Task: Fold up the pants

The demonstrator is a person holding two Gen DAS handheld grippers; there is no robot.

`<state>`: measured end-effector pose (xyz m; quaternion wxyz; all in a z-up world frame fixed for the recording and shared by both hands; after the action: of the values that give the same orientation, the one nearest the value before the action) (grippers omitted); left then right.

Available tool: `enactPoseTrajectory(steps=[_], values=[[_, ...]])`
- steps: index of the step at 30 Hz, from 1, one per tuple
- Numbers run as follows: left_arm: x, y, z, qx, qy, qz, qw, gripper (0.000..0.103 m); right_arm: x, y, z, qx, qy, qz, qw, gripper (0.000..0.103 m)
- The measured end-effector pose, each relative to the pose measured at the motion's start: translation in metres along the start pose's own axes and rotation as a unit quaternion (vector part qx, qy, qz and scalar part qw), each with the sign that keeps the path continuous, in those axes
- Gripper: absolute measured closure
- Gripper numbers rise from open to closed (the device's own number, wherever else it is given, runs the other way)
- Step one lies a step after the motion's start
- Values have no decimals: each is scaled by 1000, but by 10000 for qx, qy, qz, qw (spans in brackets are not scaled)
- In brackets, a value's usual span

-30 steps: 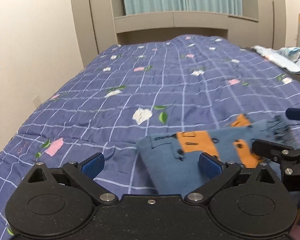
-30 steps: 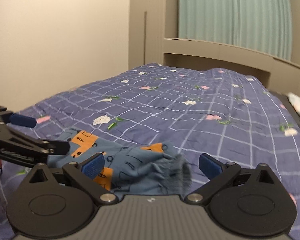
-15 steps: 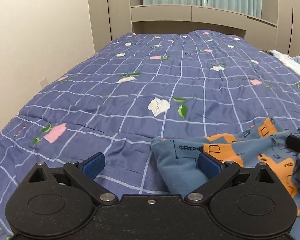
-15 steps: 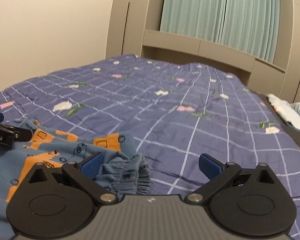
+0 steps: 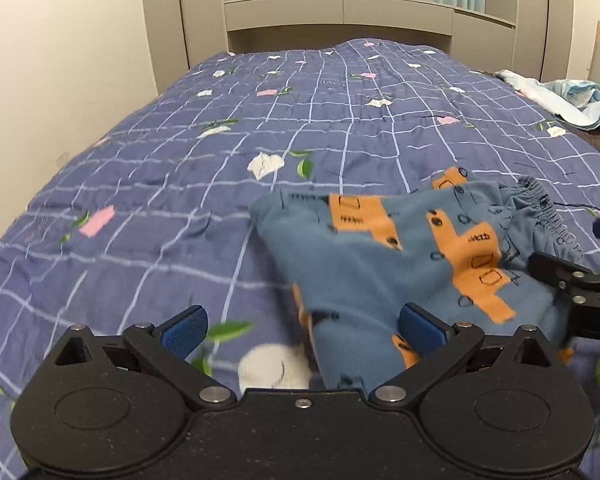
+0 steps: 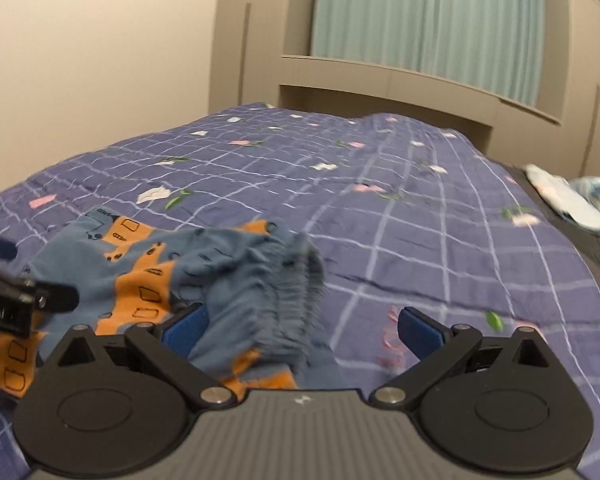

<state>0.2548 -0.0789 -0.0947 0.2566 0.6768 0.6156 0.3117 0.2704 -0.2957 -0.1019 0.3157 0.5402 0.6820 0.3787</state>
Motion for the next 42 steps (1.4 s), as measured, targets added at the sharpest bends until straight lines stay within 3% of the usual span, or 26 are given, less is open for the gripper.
enactPoseTrajectory(steps=[13,17,42], values=[[5,-22,-23,160,-140,-257,9994,1,-15,-18,-46,-168,-175,923,9954,0],[5,-29,-26,232,-185,-312,9991,1,-12,-34,-41,84,-331,926,9951,0],[8,-42,-38,323,-227,-446,9982,1,-10,-52,-47,-99,-294,1164,9927,0]])
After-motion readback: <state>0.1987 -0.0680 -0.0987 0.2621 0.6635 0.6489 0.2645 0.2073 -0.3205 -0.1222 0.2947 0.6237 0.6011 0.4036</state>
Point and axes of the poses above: each gripper's, at about its wrist camera, not at the fingertips, and z roughly the way its jaws point, x to its left, y to its top, the point moved 7 cm from there along z, roughly the way its jaws point, and after that the axes turned 6 degrees about y, right-handed, at the moved point
